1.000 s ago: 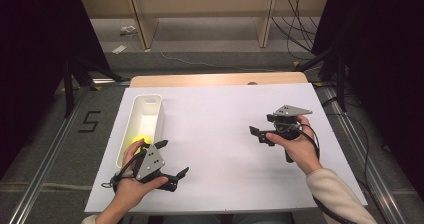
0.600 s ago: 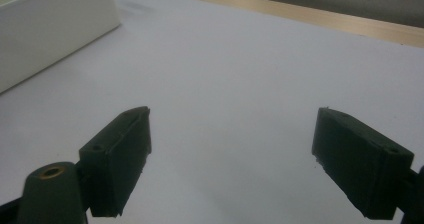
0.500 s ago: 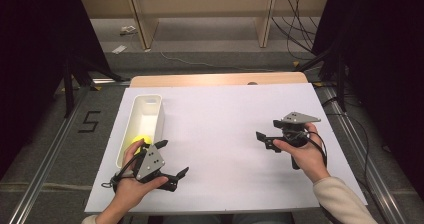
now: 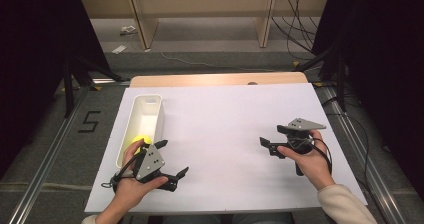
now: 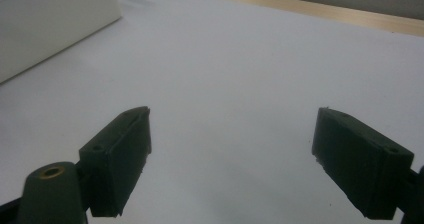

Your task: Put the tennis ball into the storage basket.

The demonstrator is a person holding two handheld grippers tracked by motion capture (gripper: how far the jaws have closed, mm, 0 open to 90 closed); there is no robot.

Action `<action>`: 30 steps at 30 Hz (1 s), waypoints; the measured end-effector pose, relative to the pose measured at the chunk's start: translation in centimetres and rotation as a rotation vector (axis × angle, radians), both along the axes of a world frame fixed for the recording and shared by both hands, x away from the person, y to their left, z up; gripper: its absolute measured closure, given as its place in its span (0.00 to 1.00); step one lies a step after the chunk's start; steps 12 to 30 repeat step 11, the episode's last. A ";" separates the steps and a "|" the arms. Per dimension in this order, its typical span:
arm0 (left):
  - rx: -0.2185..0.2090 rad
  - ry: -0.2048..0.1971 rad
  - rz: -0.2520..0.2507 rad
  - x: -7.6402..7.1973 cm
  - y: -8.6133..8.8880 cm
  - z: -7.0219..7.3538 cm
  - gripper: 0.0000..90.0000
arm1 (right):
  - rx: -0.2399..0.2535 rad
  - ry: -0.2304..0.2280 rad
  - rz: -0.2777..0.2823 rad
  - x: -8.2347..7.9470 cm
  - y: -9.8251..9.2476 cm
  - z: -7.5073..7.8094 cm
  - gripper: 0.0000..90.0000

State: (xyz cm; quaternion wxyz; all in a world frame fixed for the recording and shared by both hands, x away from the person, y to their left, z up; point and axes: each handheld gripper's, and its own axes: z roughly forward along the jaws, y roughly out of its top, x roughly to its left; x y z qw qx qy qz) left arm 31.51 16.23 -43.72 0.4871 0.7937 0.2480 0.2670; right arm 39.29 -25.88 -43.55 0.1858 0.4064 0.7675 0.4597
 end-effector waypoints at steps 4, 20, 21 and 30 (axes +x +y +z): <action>0.000 -0.001 -0.001 0.0 0.0 0.0 0.00 | 0.001 0.002 0.001 -0.2 -0.1 -0.1 0.19; -0.002 0.000 -0.001 0.1 0.0 0.0 0.00 | 0.009 -0.010 0.001 -0.4 -0.2 0.2 0.19; -0.002 0.000 -0.001 0.1 0.0 0.0 0.00 | 0.009 -0.010 0.001 -0.4 -0.2 0.2 0.19; -0.002 0.000 -0.001 0.1 0.0 0.0 0.00 | 0.009 -0.010 0.001 -0.4 -0.2 0.2 0.19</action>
